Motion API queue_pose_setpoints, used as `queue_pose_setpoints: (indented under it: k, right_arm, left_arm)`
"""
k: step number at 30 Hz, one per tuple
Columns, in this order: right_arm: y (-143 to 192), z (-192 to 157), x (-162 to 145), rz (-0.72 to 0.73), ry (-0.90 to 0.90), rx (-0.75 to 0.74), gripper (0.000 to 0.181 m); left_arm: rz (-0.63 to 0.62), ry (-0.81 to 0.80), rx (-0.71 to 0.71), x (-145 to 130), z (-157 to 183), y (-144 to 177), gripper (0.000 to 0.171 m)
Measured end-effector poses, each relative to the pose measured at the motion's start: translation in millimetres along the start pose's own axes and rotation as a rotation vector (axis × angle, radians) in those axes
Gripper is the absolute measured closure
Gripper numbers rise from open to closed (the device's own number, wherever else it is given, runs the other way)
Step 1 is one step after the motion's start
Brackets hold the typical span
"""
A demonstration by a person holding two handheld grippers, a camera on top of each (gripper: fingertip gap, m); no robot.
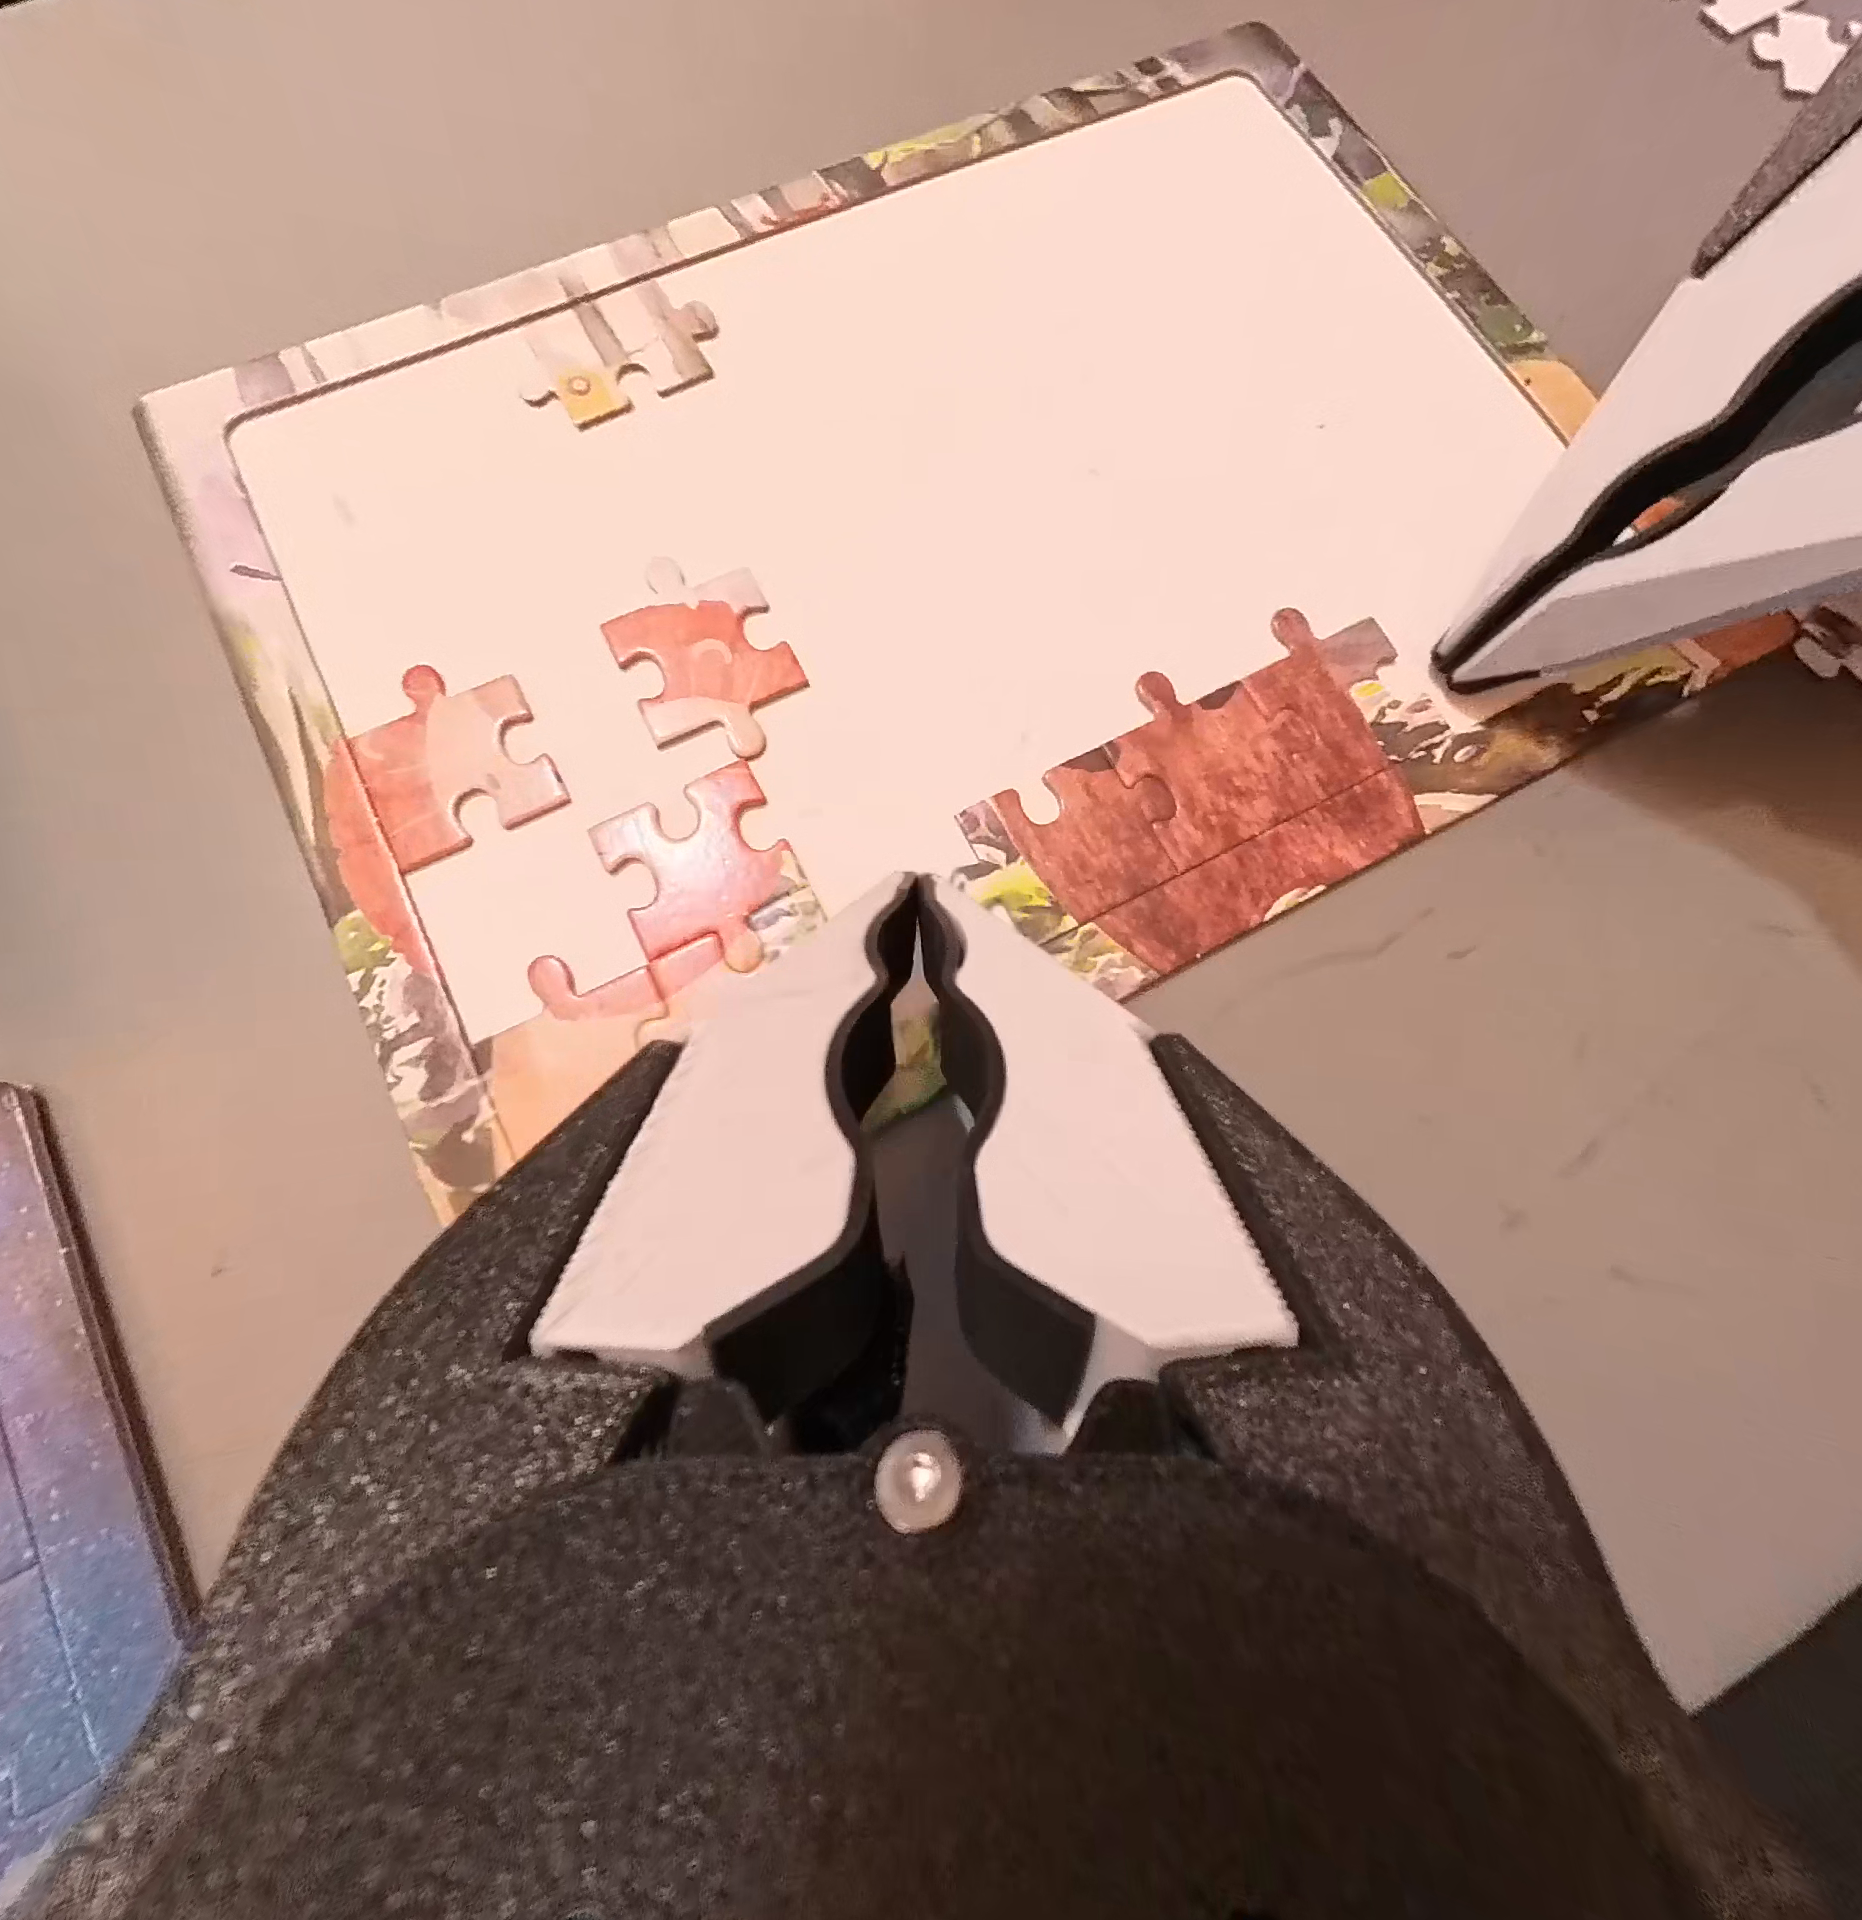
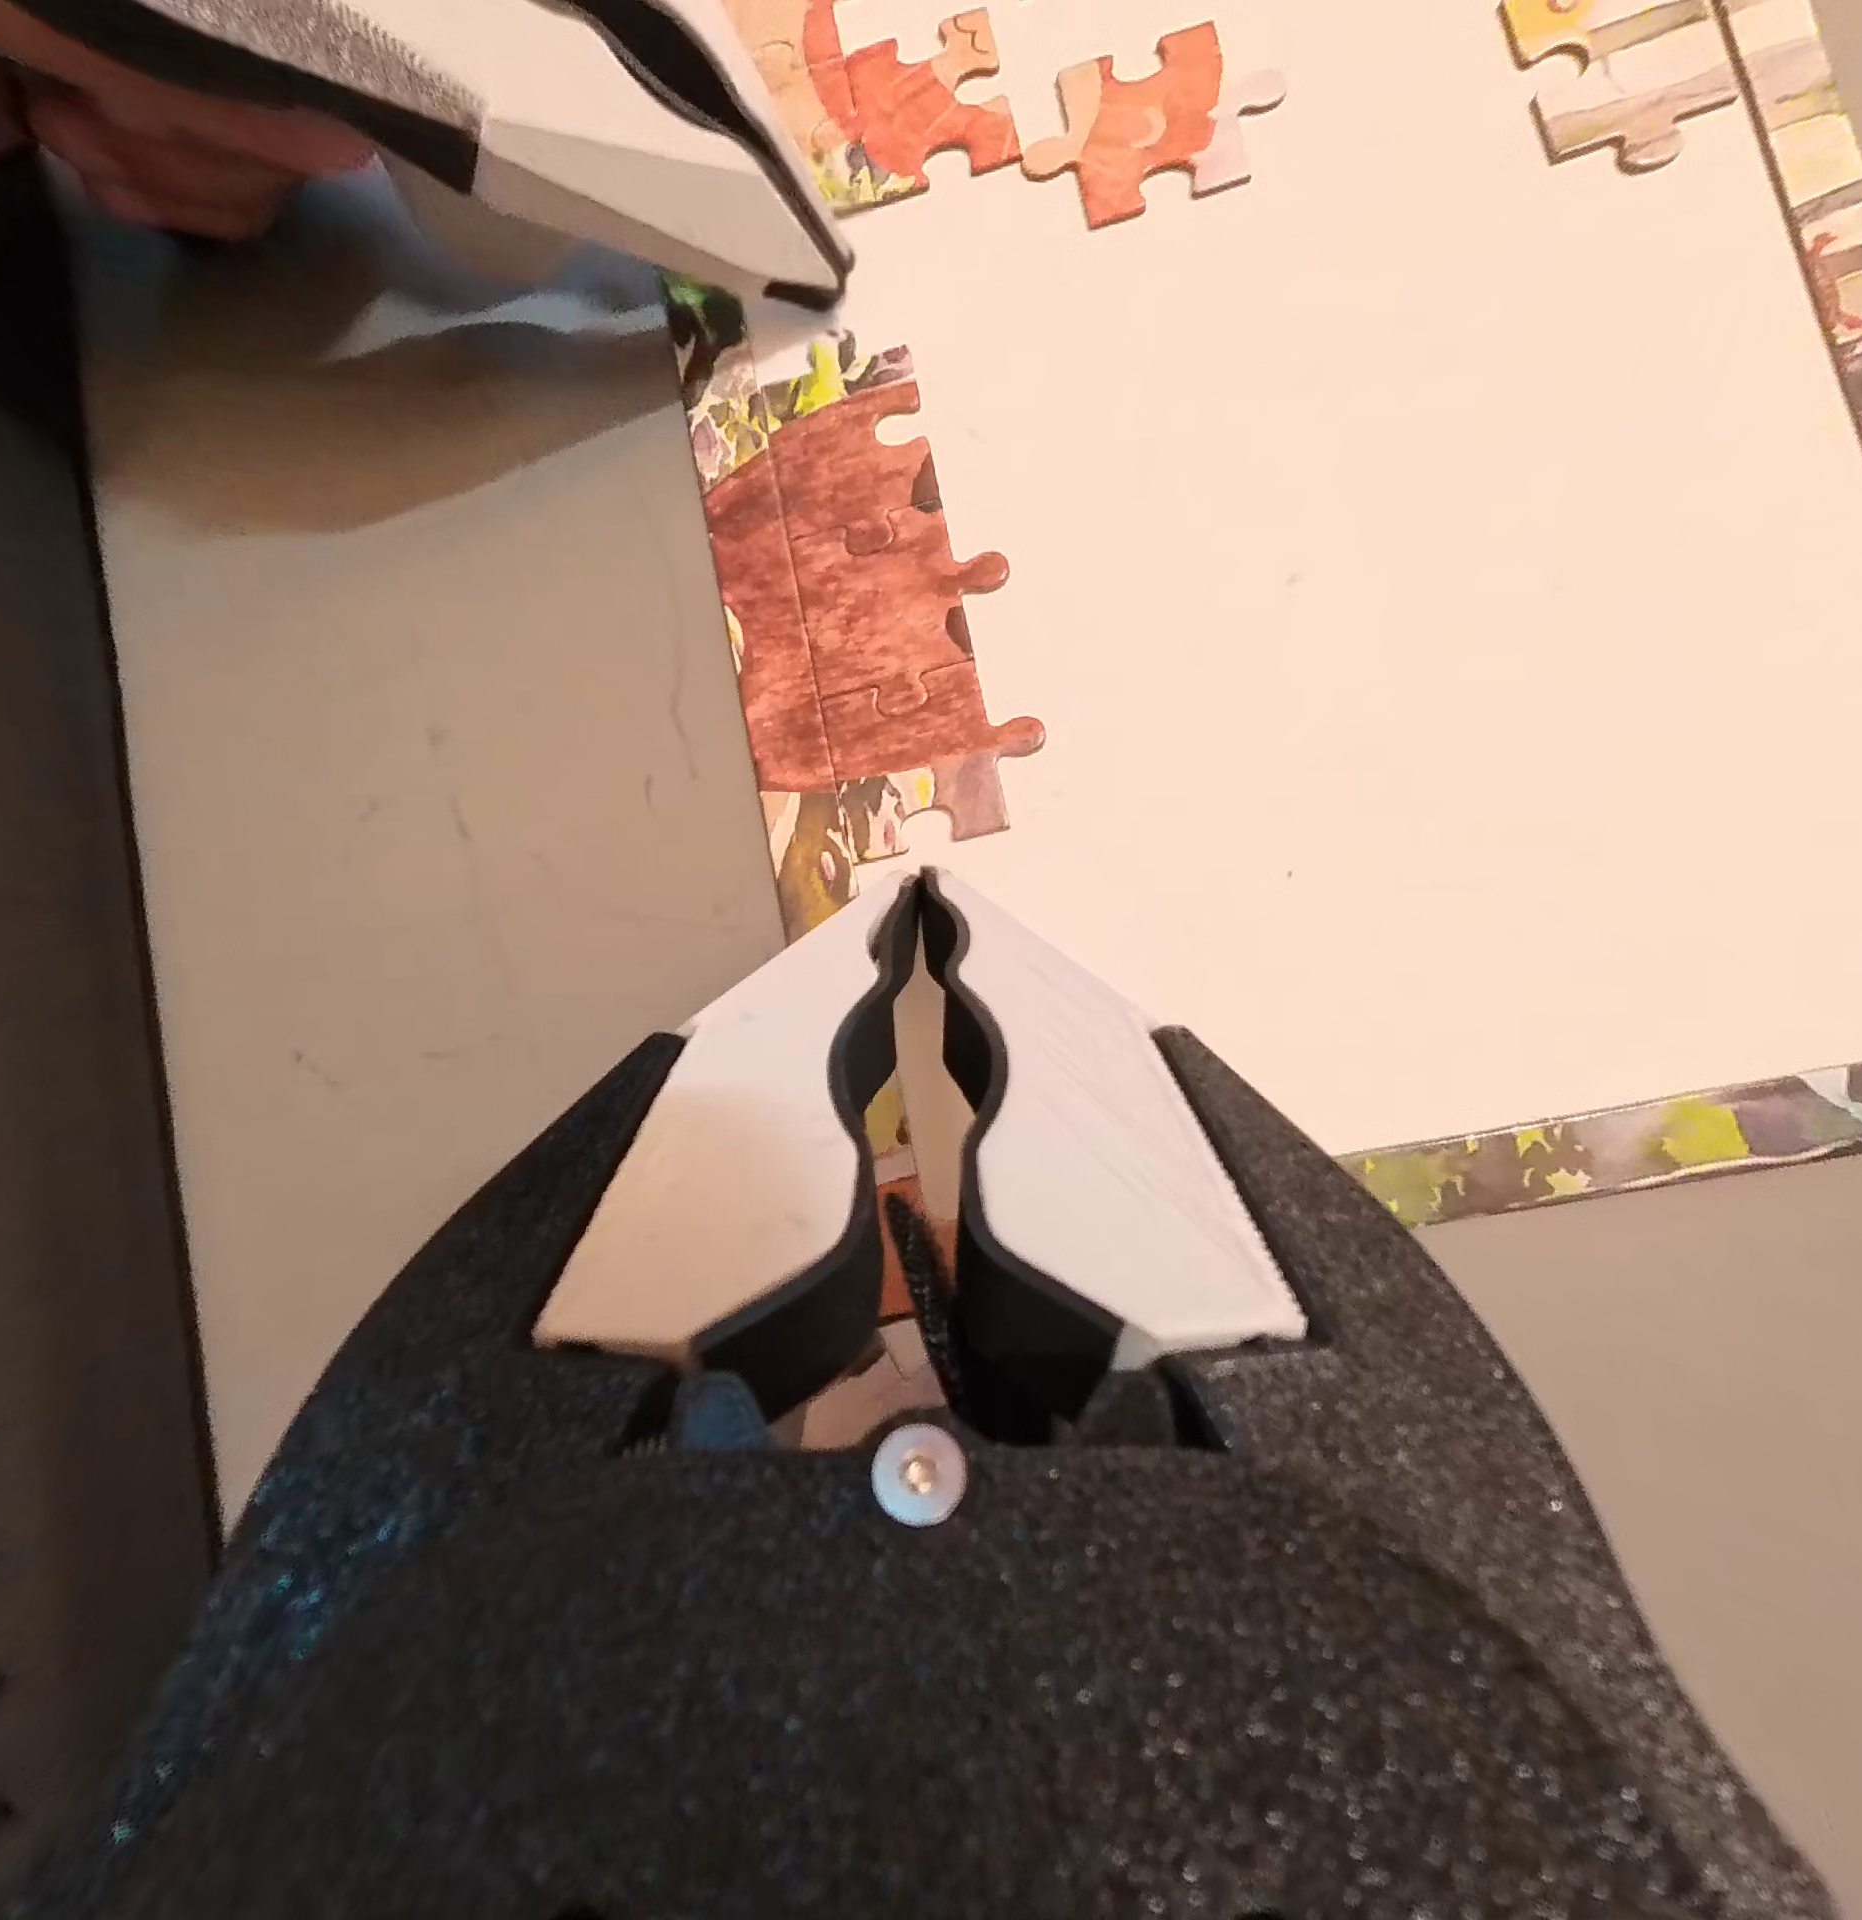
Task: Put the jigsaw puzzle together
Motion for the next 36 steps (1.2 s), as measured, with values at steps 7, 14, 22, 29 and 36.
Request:
queue_pose_setpoints:
  k: [7, 14, 22, 29, 36]
  right_arm:
    - [0.5, -0.6, -0.4, -0.004, 0.011, -0.002, 0.181]
    - [1.3, -0.1, -1.7, -0.013, 0.004, 0.005, 0.181]
    - [1.1, -0.3, -1.4, -0.015, 0.005, 0.003, 0.181]
    - [1.0, -0.5, -1.3, -0.016, 0.006, 0.002, 0.181]
    - [2.1, -0.7, 0.2, -0.01, 0.024, -0.021, 0.181]
  left_arm:
    - [-0.008, -0.024, -0.019, 0.5, 3.9, -2.0, 0.171]
    - [-0.008, -0.029, -0.021, 0.9, 4.5, -2.3, 0.171]
    - [-0.008, -0.031, -0.02, 1.0, 4.6, -2.4, 0.171]
    - [-0.008, -0.037, -0.02, 1.0, 5.1, -2.4, 0.171]
    - [-0.007, -0.037, -0.019, 1.1, 5.0, -2.2, 0.171]
Point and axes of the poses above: each gripper's, where its closed fingertips meet, y back along the fingers, x out of its top, z = x × y across the jaws, the point moved 8 cm from there along y, back along the fingers, and after that the axes turned 12 degrees about -y, right-handed, at the moved point
